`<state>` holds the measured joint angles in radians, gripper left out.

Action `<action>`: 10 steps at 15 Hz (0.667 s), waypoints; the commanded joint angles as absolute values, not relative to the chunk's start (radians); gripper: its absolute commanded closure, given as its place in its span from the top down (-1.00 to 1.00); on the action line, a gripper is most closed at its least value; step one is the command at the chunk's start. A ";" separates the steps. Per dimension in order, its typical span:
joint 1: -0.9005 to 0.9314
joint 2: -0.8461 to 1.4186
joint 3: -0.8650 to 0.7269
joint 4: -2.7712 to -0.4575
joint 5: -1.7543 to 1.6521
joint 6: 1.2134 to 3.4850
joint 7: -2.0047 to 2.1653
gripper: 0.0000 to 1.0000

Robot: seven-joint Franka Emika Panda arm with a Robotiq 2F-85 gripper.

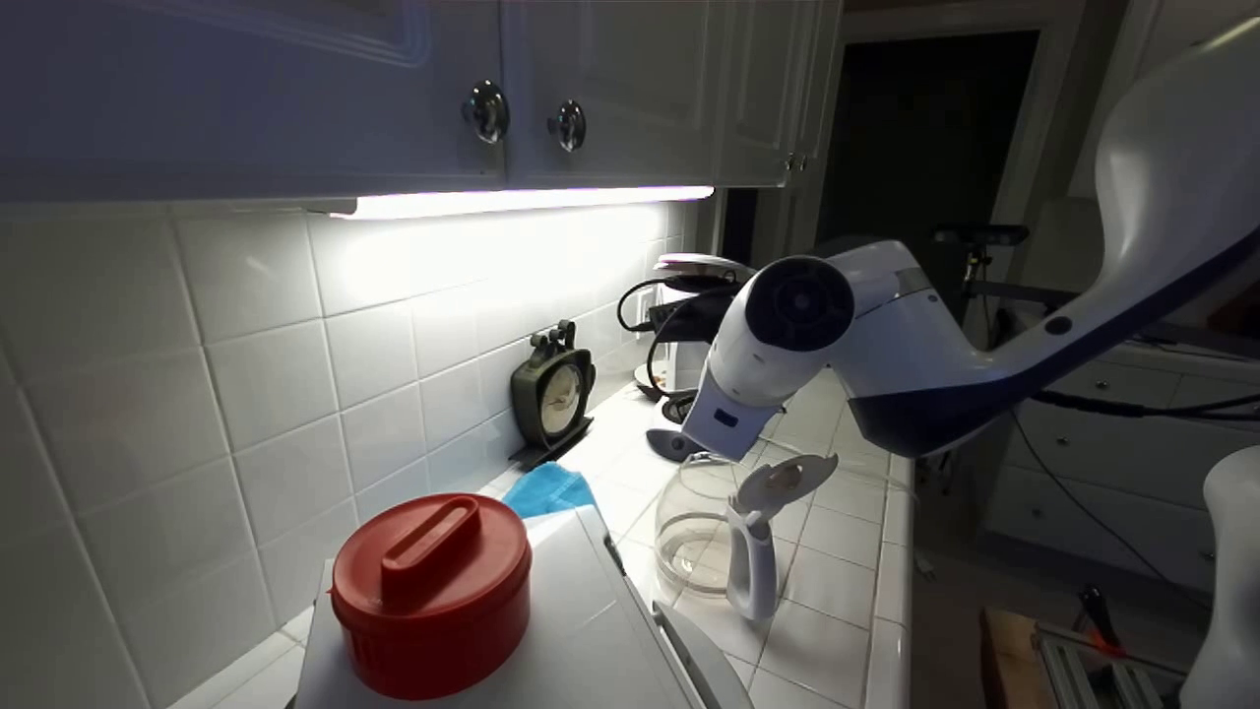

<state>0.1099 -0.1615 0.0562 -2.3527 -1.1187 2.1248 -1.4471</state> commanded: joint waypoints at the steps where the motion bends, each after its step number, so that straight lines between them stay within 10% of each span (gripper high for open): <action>1: 0.111 -0.160 0.059 -2.338 -1.096 2.140 -1.413 -0.92; 10: 0.128 -0.130 0.071 -2.309 -1.033 2.195 -1.345 -0.91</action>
<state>0.1214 -0.1393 0.0667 -2.3249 -1.0946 2.1679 -1.3432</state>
